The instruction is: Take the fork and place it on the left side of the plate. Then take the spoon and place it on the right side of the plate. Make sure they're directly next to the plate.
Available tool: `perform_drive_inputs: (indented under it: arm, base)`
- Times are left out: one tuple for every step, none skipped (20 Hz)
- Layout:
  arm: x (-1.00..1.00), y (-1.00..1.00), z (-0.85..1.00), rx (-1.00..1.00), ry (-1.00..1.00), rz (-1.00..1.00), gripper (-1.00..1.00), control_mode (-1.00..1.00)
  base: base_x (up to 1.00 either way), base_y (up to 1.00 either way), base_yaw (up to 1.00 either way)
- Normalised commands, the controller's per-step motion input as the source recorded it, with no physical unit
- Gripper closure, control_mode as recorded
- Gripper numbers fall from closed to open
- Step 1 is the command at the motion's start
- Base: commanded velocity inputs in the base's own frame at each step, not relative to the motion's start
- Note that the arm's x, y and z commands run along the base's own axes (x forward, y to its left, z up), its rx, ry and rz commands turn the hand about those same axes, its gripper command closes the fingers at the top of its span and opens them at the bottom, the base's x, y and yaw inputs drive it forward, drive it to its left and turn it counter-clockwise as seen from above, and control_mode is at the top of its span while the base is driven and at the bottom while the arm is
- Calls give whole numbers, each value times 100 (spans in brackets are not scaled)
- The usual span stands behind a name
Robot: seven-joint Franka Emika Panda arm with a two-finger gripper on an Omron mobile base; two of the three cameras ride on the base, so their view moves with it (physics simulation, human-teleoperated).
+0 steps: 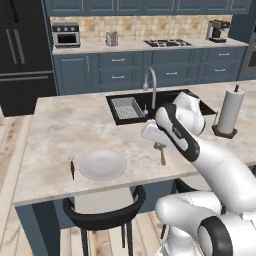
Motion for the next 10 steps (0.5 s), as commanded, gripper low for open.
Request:
perform_drive_inputs:
  arm:
    - [41, 24, -26, 0, 0, 0, 100, -100]
    - [36, 19, -33, 0, 0, 0, 100, -100]
    - [34, 19, -38, 0, 0, 0, 100, -100]
    - [33, 20, -45, 0, 0, 0, 100, -100]
    - [30, 15, -48, 0, 0, 0, 100, -100]
    - [26, 10, -54, 0, 0, 0, 100, -100]
    - [22, 0, -56, -1, 0, 0, 100, -100]
    - [16, 0, -54, 0, 0, 0, 100, -100]
    - [16, 0, -52, 0, 0, 0, 100, -100]
    - [19, 0, -44, 0, 0, 0, 100, -100]
  base:
    - [0, 0, 0]
    - [0, 0, 0]
    - [0, 0, 0]
    - [0, 0, 0]
    - [0, 0, 0]
    - [0, 0, 0]
    - [0, 0, 0]
    - [0, 0, 0]
    - [0, 0, 0]
    - [0, 0, 0]
